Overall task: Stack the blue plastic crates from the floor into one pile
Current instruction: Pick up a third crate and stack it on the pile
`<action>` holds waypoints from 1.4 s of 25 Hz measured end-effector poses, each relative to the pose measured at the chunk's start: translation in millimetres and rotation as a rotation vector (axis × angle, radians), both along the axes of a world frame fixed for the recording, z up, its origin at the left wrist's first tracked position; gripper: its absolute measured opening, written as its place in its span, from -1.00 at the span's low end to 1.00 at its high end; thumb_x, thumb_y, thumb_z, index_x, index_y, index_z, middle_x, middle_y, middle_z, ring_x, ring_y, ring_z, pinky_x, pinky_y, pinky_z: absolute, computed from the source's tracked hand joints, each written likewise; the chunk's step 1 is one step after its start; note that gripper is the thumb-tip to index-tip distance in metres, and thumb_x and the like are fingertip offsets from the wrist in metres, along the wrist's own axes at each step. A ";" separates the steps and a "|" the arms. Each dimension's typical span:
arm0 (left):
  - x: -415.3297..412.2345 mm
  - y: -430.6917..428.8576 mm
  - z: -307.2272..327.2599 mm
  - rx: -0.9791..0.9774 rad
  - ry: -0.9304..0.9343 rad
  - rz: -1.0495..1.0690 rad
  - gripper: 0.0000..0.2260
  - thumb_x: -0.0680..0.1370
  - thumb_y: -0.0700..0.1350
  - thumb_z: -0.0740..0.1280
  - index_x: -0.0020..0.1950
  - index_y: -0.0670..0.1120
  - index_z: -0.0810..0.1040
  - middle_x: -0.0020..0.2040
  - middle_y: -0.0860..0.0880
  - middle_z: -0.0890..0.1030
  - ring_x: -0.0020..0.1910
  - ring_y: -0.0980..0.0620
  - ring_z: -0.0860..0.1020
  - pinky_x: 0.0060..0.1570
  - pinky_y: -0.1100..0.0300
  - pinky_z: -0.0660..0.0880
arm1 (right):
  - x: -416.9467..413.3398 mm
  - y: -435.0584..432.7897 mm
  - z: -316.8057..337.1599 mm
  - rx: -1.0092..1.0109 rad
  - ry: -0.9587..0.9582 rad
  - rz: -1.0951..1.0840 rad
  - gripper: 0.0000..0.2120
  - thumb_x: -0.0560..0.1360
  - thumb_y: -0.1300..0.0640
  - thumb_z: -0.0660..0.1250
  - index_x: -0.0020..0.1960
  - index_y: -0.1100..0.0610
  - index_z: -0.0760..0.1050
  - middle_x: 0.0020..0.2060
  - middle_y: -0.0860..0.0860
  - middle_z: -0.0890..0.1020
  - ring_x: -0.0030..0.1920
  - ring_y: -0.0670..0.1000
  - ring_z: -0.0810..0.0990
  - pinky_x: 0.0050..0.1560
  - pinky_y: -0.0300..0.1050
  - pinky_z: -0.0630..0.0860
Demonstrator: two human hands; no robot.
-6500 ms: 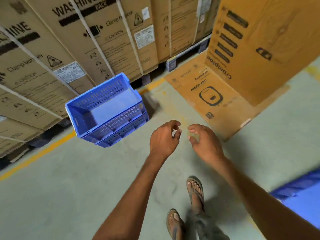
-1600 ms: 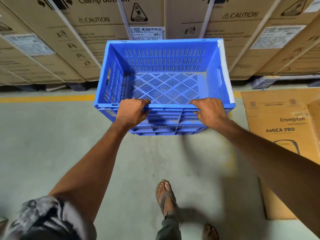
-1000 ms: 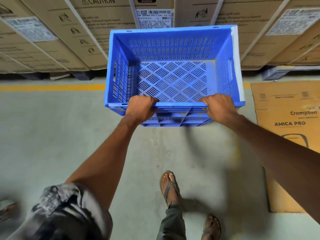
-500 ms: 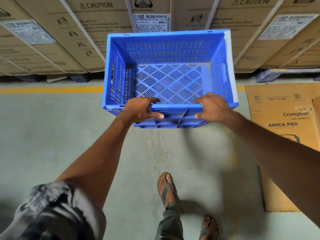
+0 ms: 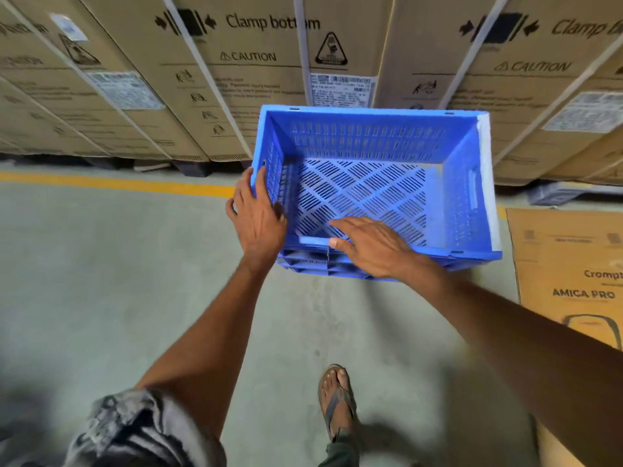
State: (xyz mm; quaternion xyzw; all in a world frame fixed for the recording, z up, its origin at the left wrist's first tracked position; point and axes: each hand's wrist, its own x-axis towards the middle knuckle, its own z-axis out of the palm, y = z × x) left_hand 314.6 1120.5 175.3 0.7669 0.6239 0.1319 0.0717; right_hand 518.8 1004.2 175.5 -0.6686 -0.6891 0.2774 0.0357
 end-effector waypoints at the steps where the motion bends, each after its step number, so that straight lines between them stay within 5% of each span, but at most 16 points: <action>1: -11.0 10.0 -4.8 -0.102 -0.053 0.075 -0.39 0.51 -0.07 0.27 0.55 -0.06 0.19 0.52 -0.13 0.29 0.47 -0.12 0.31 0.31 -0.13 0.31 | -8.2 5.8 -3.3 -0.042 0.010 0.029 -0.56 0.62 -0.25 -0.01 0.40 -0.13 0.35 0.32 0.00 0.52 0.27 0.15 0.49 0.24 0.11 0.44; 4: -39.2 28.8 -24.2 -0.420 -0.270 0.077 -0.47 0.64 -0.13 0.19 0.59 -0.13 0.13 0.24 -0.35 0.55 0.18 -0.36 0.53 0.05 -0.10 0.44 | -19.3 11.9 -21.3 0.001 -0.050 0.045 -0.60 0.62 -0.27 -0.13 0.18 -0.14 0.39 0.05 -0.02 0.65 0.00 0.20 0.61 -0.10 0.04 0.46; 8: -50.5 32.9 -34.9 -0.428 -0.298 -0.014 -0.45 0.65 -0.13 0.18 0.62 -0.06 0.09 0.19 -0.33 0.60 0.10 -0.40 0.55 0.01 -0.05 0.45 | -15.6 6.2 -34.3 0.139 -0.131 0.043 -0.55 0.62 -0.29 -0.19 0.05 -0.07 0.37 -0.17 -0.05 0.64 -0.17 0.19 0.60 -0.26 -0.02 0.40; 16: -52.9 33.4 -25.9 -0.588 -0.412 -0.099 -0.43 0.66 -0.12 0.18 0.61 -0.07 -0.01 0.24 -0.30 0.56 0.11 -0.36 0.56 -0.03 0.05 0.40 | -16.3 9.2 -29.1 0.034 -0.138 0.038 -0.62 0.63 -0.27 -0.15 -0.07 -0.06 0.27 -0.38 -0.10 0.37 -0.20 0.21 0.55 -0.23 0.00 0.30; 18: -49.7 29.3 -20.9 -0.577 -0.269 -0.070 -0.40 0.66 -0.05 0.20 0.62 -0.07 -0.03 0.40 -0.25 0.44 0.28 -0.31 0.48 0.09 -0.01 0.40 | -15.3 6.0 -26.2 0.011 -0.100 0.014 -0.61 0.63 -0.27 -0.13 -0.05 -0.06 0.33 -0.33 -0.08 0.44 -0.11 0.20 0.55 -0.17 0.04 0.36; 20: -35.6 16.4 -11.7 -0.309 0.022 -0.076 -0.39 0.66 0.08 0.17 0.62 -0.07 0.00 0.53 -0.15 0.27 0.45 -0.19 0.31 0.31 -0.16 0.32 | -10.4 1.2 -19.5 0.110 -0.092 -0.036 -0.60 0.65 -0.19 -0.07 -0.01 -0.02 0.47 -0.15 -0.01 0.60 0.00 0.19 0.54 -0.03 0.09 0.43; 23: 23.9 -17.7 6.9 -0.087 -0.025 -0.317 -0.48 0.66 0.13 0.14 0.57 -0.06 0.22 0.48 -0.06 0.35 0.45 -0.08 0.32 0.37 -0.09 0.27 | 19.5 -12.5 -12.6 0.223 -0.235 -0.168 -0.77 0.60 -0.02 0.15 -0.03 0.03 0.55 0.01 0.02 0.64 0.06 0.18 0.51 0.04 0.09 0.39; 25: 75.7 -42.8 17.0 -0.222 -0.063 -0.469 -0.49 0.66 0.14 0.13 0.56 -0.04 0.23 0.46 -0.04 0.38 0.41 -0.07 0.37 0.34 -0.06 0.30 | 48.9 -24.6 -4.1 0.216 -0.310 -0.281 -0.87 0.48 0.10 0.30 -0.01 0.01 0.60 0.17 0.01 0.60 0.18 0.15 0.47 0.10 0.08 0.36; 29: 158.2 -90.3 21.0 -0.649 -0.294 -0.563 -0.28 0.53 0.30 0.29 0.59 0.07 0.13 0.45 0.00 0.41 0.29 -0.10 0.51 0.23 -0.08 0.45 | 122.3 -54.9 10.3 0.236 -0.411 -0.486 -0.73 0.33 0.23 0.38 -0.01 0.02 0.67 0.43 0.09 0.42 0.42 0.21 0.31 0.27 0.13 0.29; 31: 181.2 -113.1 8.5 -0.706 -0.142 -0.698 -0.20 0.41 0.38 0.39 0.56 0.12 0.22 0.37 0.01 0.53 0.30 -0.06 0.53 0.24 -0.01 0.46 | 160.8 -71.2 1.7 0.196 -0.418 -0.490 -0.64 0.35 0.26 0.36 0.11 0.04 0.65 0.54 0.12 0.23 0.51 0.22 0.18 0.35 0.17 0.25; 33: 194.1 -115.8 -0.9 -0.598 0.081 -0.744 -0.34 0.37 0.45 0.36 0.40 0.21 0.46 0.16 0.04 0.67 0.17 -0.05 0.60 0.13 0.06 0.52 | 183.8 -80.1 -11.5 0.163 -0.316 -0.467 -0.56 0.40 0.32 0.30 0.24 0.06 0.60 0.59 0.10 0.01 0.47 0.23 0.28 0.25 0.17 0.40; 35: 203.5 -107.3 -14.2 -0.559 0.123 -0.737 -0.49 0.35 0.50 0.31 0.14 0.24 0.64 -0.08 0.08 0.71 0.00 -0.01 0.65 0.00 0.13 0.55 | 192.0 -86.1 -26.0 0.158 -0.143 -0.523 -0.51 0.43 0.36 0.25 0.30 0.04 0.55 0.60 0.02 -0.12 0.22 0.22 0.55 -0.10 0.00 0.50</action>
